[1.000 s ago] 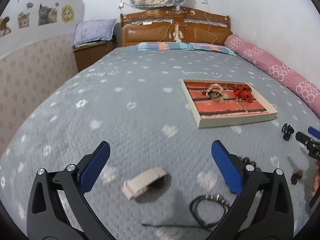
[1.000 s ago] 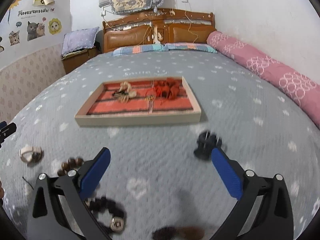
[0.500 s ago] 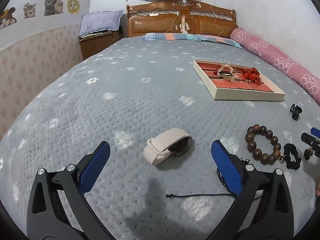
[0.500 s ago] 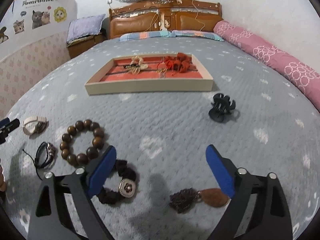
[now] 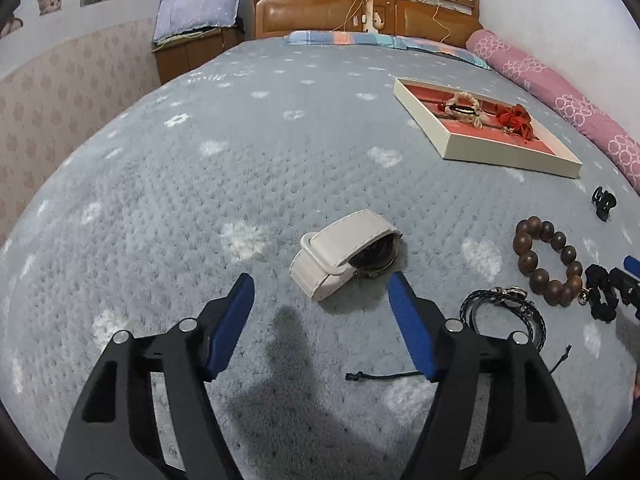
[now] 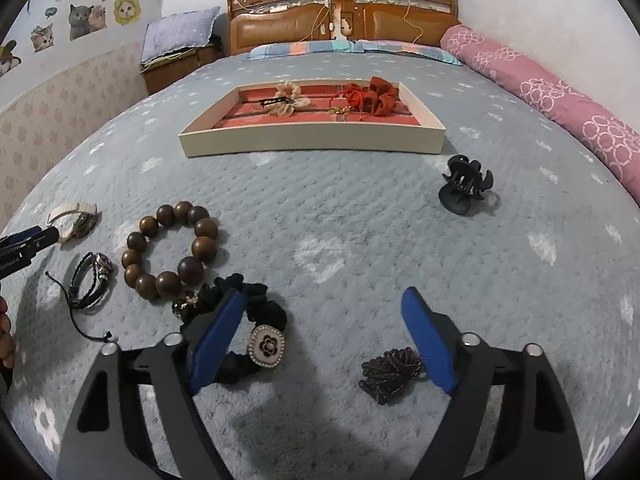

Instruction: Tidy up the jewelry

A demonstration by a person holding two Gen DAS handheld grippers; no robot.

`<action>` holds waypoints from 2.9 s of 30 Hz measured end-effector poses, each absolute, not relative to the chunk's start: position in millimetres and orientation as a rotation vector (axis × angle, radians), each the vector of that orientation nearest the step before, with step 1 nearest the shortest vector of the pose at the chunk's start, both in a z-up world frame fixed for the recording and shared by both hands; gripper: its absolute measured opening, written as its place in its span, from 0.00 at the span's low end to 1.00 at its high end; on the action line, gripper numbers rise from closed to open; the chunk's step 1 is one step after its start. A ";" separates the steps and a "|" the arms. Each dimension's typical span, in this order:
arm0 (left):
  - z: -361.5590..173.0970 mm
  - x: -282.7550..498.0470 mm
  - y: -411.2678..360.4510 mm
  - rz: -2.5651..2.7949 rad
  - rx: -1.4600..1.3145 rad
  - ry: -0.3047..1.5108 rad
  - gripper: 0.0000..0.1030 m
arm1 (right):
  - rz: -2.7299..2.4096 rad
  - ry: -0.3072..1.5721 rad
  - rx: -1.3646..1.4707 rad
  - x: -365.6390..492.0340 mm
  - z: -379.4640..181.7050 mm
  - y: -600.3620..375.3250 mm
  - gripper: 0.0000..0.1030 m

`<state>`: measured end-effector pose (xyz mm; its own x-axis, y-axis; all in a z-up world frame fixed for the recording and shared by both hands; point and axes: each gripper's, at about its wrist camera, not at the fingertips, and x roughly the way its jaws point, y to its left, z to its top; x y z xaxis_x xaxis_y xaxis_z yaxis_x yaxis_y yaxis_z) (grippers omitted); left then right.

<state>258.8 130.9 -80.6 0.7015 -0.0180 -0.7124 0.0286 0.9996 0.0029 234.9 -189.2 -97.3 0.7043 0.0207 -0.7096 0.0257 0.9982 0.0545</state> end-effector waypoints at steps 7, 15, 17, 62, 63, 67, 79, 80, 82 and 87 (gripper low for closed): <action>-81.3 262.1 133.9 -0.011 -0.002 0.800 0.66 | 0.013 0.816 0.051 235.8 -101.2 -184.5 0.71; -83.6 272.9 139.6 -0.010 -0.029 0.826 0.53 | 0.008 0.885 0.017 244.2 -108.8 -176.3 0.64; -84.0 275.5 141.4 -0.009 -0.038 0.832 0.50 | 0.010 0.895 0.028 246.7 -109.4 -177.5 0.63; -44.5 280.7 124.0 0.057 -0.015 0.699 0.03 | 0.029 0.778 0.081 260.3 -76.5 -185.6 0.12; -40.7 282.3 123.2 0.055 -0.019 0.693 0.03 | 0.030 0.770 0.082 263.8 -72.9 -187.6 0.12; -27.1 290.1 120.1 0.047 -0.041 0.679 0.03 | 0.032 0.748 0.082 276.6 -61.5 -193.5 0.12; 13.6 350.4 51.1 -0.024 -0.034 0.661 0.03 | -0.001 0.657 0.074 342.6 -6.8 -227.8 0.12; 14.9 357.4 43.1 -0.032 -0.034 0.662 0.03 | -0.006 0.652 0.069 349.8 -3.7 -231.1 0.12; 17.8 374.4 25.1 -0.057 -0.039 0.667 0.03 | -0.013 0.646 0.065 362.9 1.1 -237.6 0.12; 16.2 420.1 -14.5 -0.092 -0.048 0.678 0.03 | -0.029 0.656 0.063 407.2 -1.0 -252.3 0.12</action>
<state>420.1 -14.5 16.2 0.7747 -0.1007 -0.6243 0.0697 0.9948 -0.0741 407.2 -252.3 -1.0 0.7920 -0.0071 -0.6105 0.0471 0.9977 0.0495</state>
